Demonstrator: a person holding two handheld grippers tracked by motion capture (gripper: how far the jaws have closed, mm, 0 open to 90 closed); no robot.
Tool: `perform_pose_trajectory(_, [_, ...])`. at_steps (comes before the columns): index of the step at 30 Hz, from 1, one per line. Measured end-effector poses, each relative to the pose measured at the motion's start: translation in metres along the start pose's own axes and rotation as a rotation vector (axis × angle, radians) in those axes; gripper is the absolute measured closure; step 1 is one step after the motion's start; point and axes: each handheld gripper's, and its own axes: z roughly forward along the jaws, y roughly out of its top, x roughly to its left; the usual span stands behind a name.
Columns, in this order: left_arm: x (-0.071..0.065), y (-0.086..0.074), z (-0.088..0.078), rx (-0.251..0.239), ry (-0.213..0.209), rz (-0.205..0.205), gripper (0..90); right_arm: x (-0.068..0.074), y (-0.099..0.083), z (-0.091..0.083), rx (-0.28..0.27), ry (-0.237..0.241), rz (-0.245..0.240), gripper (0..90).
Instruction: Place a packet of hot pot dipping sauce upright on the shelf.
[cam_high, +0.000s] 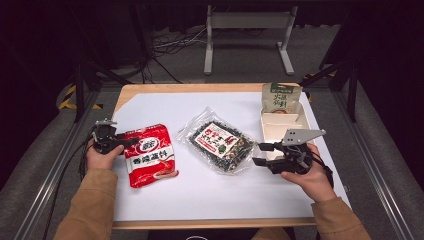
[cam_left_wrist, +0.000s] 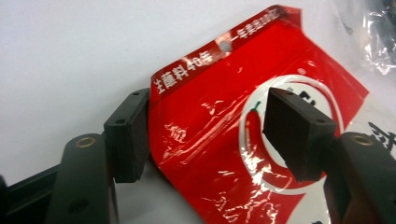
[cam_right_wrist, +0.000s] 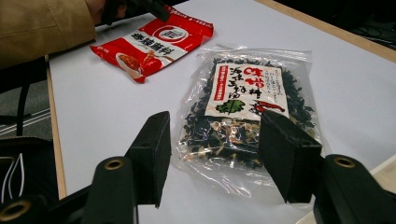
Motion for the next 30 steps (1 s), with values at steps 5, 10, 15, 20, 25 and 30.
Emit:
perform_pose_trajectory(5, [-0.006,0.000,-0.010,-0.035,0.002,0.015,39.2,0.000,0.000,0.001,0.002,0.005,-0.002,44.9])
perform_pose_trajectory(10, [-0.017,0.000,-0.019,-0.044,-0.016,0.062,39.1,0.000,0.000,0.003,0.005,0.014,-0.002,46.0])
perform_pose_trajectory(15, [-0.029,0.000,-0.025,-0.043,-0.036,0.105,40.5,0.002,0.000,0.005,0.008,0.024,-0.007,46.1])
perform_pose_trajectory(20, [-0.027,-0.001,-0.020,-0.019,-0.028,0.096,40.7,0.003,0.001,0.007,0.010,0.032,-0.011,46.3])
perform_pose_trajectory(25, [-0.023,-0.003,-0.013,0.003,-0.008,0.090,43.8,0.004,0.001,0.008,0.012,0.039,-0.012,46.7])
perform_pose_trajectory(30, [-0.021,-0.004,-0.006,0.024,0.034,0.101,46.6,0.004,0.000,0.009,0.019,0.043,-0.014,47.3])
